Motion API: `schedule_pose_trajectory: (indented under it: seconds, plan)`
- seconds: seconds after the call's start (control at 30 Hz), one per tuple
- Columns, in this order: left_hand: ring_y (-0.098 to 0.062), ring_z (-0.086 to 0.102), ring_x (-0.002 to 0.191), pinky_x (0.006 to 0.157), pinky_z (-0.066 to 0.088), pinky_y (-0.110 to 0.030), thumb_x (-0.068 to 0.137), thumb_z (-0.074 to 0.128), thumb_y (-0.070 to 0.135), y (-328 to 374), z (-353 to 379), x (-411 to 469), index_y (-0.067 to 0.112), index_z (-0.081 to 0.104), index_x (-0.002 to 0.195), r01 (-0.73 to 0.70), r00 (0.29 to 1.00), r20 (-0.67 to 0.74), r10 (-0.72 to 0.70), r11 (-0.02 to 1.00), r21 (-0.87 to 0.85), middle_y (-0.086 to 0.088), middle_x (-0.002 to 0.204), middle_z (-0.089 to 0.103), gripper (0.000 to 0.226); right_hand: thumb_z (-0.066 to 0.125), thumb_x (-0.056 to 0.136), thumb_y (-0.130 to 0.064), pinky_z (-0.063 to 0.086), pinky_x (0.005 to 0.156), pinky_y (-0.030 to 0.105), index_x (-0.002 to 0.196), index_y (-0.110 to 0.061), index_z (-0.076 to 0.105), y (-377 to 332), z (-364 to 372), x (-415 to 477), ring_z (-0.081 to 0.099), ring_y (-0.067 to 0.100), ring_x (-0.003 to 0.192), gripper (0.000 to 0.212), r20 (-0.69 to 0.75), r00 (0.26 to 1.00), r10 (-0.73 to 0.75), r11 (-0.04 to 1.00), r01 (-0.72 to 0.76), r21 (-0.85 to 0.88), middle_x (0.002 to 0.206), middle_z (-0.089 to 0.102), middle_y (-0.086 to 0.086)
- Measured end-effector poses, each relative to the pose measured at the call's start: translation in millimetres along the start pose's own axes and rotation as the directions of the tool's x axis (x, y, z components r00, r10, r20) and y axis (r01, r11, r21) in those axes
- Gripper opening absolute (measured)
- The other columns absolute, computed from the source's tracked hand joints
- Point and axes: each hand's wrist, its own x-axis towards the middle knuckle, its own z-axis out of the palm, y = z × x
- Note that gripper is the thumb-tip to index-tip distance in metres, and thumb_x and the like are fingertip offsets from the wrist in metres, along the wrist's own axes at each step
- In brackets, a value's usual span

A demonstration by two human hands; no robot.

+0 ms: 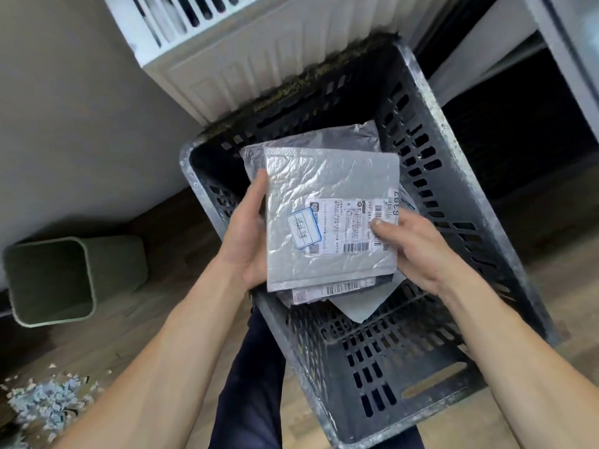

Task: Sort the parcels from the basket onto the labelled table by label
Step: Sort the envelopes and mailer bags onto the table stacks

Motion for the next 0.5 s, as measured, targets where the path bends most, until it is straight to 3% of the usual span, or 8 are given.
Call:
schedule_pose_trajectory:
  seconds: [0.07, 0.17, 0.3, 0.4, 0.5]
  plan:
    - [-0.04, 0.052, 0.139, 0.116, 0.038, -0.062, 0.096, 0.039, 0.071, -5, -4, 4, 0.02, 0.05, 0.151, -0.019, 0.998, 0.061, 0.023, 0.997, -0.079, -0.017, 0.151, 0.054, 0.076, 0.064, 0.096, -0.002, 0.058, 0.097, 0.045, 0.127, -0.013, 0.062, 2, 4, -3, 0.071, 0.027, 0.114, 0.033, -0.033, 0.998, -0.059, 0.998, 0.058, -0.038, 0.121, 0.075, 0.008]
    - [-0.04, 0.046, 0.143, 0.122, 0.027, -0.062, 0.102, 0.037, 0.068, -14, -11, 12, 0.02, 0.047, 0.154, -0.069, 0.996, 0.039, 0.076, 0.984, -0.167, -0.015, 0.155, 0.05, 0.072, 0.065, 0.097, -0.001, 0.055, 0.102, 0.05, 0.129, -0.021, 0.057, 4, 6, -5, 0.072, 0.024, 0.113, 0.038, -0.115, 0.987, -0.116, 0.992, 0.109, -0.063, 0.123, 0.075, 0.006]
    - [-0.037, 0.051, 0.14, 0.118, 0.036, -0.057, 0.103, 0.04, 0.061, -16, -15, 13, 0.019, 0.053, 0.151, -0.089, 0.996, -0.005, 0.09, 0.971, -0.222, -0.014, 0.152, 0.054, 0.065, 0.069, 0.096, -0.004, 0.054, 0.103, 0.054, 0.14, -0.02, 0.047, 6, 7, -10, 0.067, 0.026, 0.122, 0.052, -0.207, 0.964, -0.169, 0.985, 0.16, -0.061, 0.133, 0.068, 0.008]
    - [-0.034, 0.053, 0.139, 0.119, 0.036, -0.055, 0.102, 0.044, 0.054, -12, -15, 9, 0.016, 0.063, 0.14, -0.1, 0.995, -0.005, 0.101, 0.97, -0.223, -0.011, 0.146, 0.059, 0.057, 0.059, 0.102, -0.005, 0.06, 0.093, 0.049, 0.127, -0.014, 0.053, 5, 9, -15, 0.073, 0.027, 0.108, 0.027, -0.227, 0.966, -0.127, 0.992, 0.13, -0.004, 0.122, 0.073, 0.014]
    - [-0.031, 0.062, 0.128, 0.114, 0.044, -0.051, 0.106, 0.04, 0.049, -1, -18, 4, 0.013, 0.069, 0.133, -0.172, 0.985, -0.033, 0.169, 0.964, -0.203, -0.012, 0.136, 0.066, 0.053, 0.051, 0.105, -0.005, 0.056, 0.098, 0.052, 0.118, -0.006, 0.058, 11, 2, -18, 0.072, 0.029, 0.11, 0.015, -0.212, 0.977, -0.028, 0.986, 0.062, 0.155, 0.122, 0.072, 0.02]
